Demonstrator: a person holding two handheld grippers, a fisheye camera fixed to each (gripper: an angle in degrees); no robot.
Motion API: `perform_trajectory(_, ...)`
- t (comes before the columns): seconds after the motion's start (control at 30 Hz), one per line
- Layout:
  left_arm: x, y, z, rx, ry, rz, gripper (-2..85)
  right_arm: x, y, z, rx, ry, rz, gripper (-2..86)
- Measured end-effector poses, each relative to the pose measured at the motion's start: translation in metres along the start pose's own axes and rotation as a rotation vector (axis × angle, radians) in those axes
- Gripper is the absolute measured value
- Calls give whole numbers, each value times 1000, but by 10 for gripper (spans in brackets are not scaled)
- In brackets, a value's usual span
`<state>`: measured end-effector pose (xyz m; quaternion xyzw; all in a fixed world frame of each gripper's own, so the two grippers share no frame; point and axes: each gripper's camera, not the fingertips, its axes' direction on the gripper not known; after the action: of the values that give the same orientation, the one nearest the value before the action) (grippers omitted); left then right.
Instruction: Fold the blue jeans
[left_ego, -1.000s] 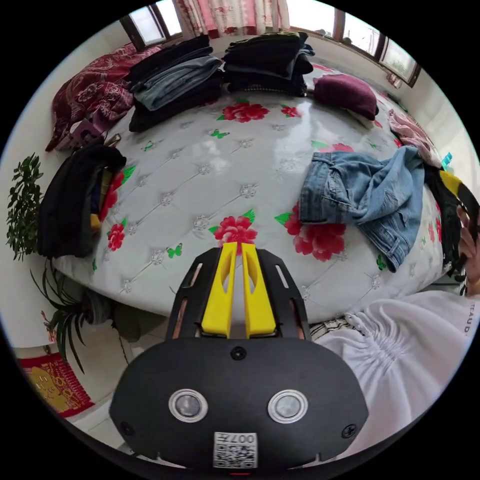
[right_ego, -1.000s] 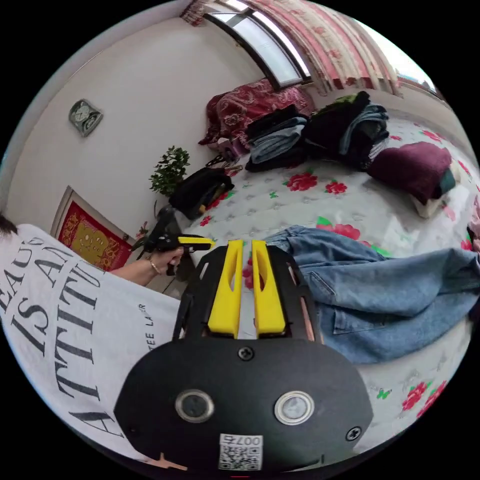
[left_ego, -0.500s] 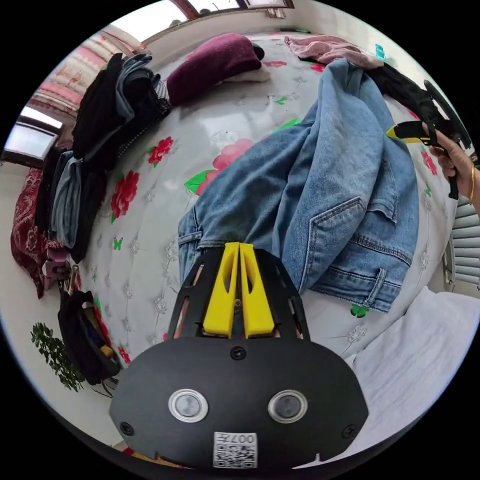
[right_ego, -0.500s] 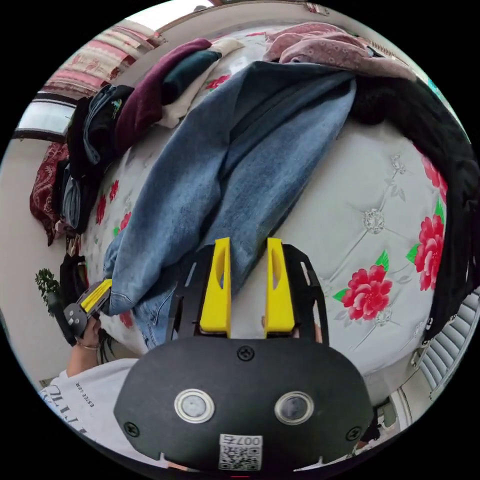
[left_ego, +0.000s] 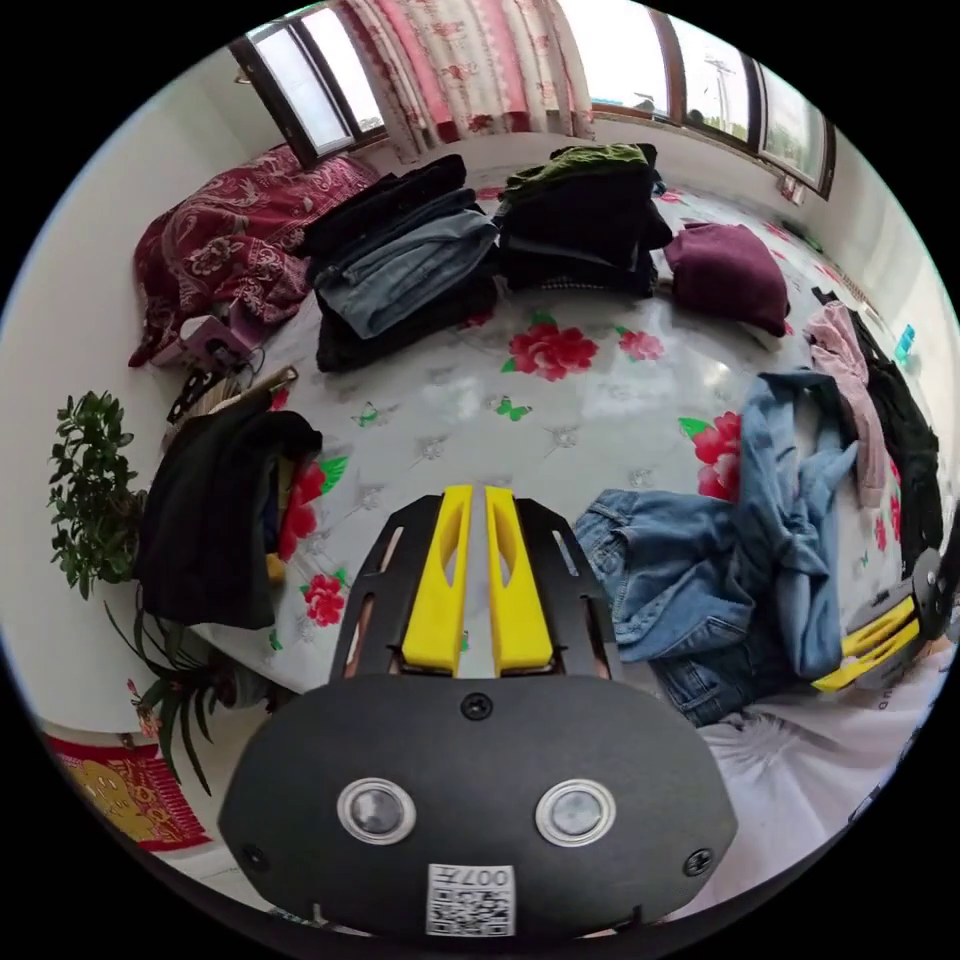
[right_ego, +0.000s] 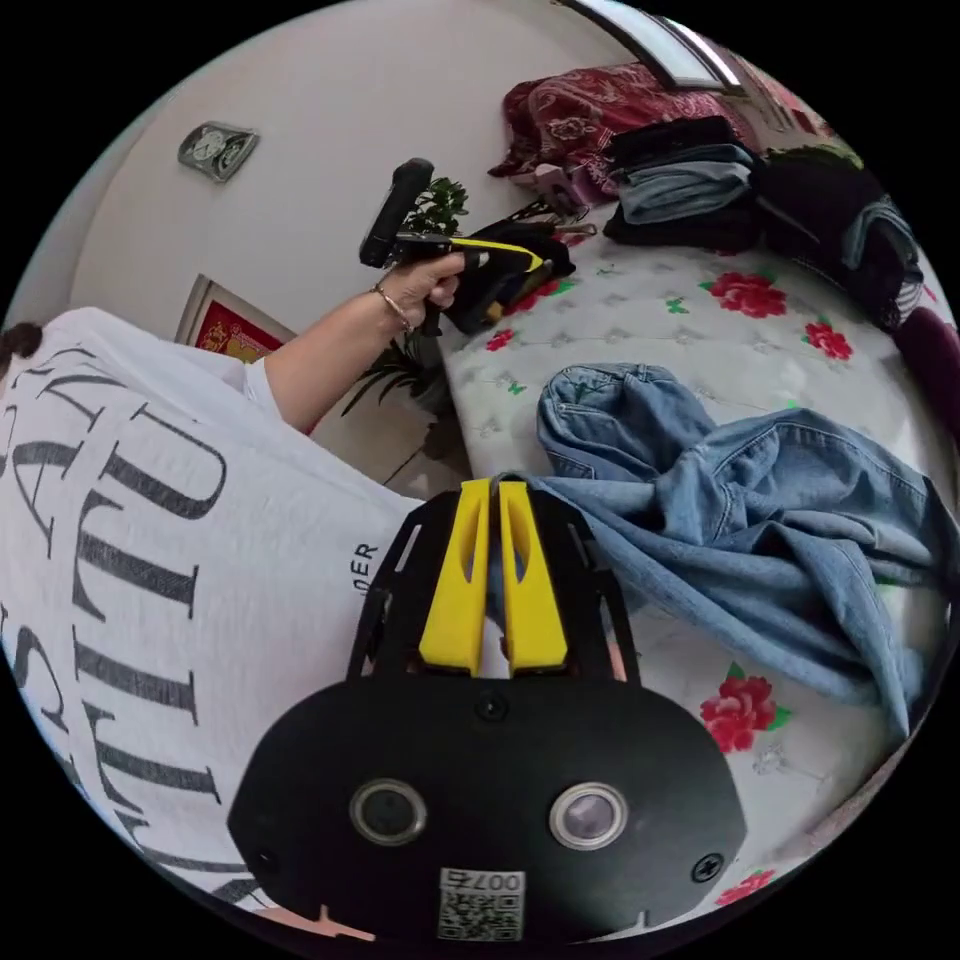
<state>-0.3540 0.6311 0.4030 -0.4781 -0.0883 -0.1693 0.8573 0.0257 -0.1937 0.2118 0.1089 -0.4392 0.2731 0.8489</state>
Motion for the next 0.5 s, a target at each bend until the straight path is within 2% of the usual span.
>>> perform_trajectory(0.07, 33, 19, 5, -44, 119, 56, 75, 2, -16, 13, -57, 8, -29, 49)
perform_trajectory(0.13, 65, 36, 13, -73, 161, 91, 81, 21, -13, -11, 4, -13, 29, 68)
perform_trajectory(0.17, 86, 47, 18, -91, 164, 111, 83, 41, -1, -41, 104, 18, 100, 80)
perform_trajectory(0.23, 113, 59, 25, -134, 153, 145, 84, 77, 26, -93, 239, 191, 269, 93)
perform_trajectory(0.3, 133, 66, 30, -170, 164, 162, 86, 118, 69, -163, 370, 504, 468, 107)
perform_trajectory(0.37, 150, 68, 35, -215, 185, 162, 89, 148, 94, -205, 411, 695, 599, 117)
perform_trajectory(0.4, 154, 68, 36, -226, 182, 161, 90, 171, 105, -226, 406, 767, 676, 122)
perform_trajectory(0.5, 170, 64, 49, -285, 145, 124, 89, 235, 117, -253, 334, 783, 793, 121)
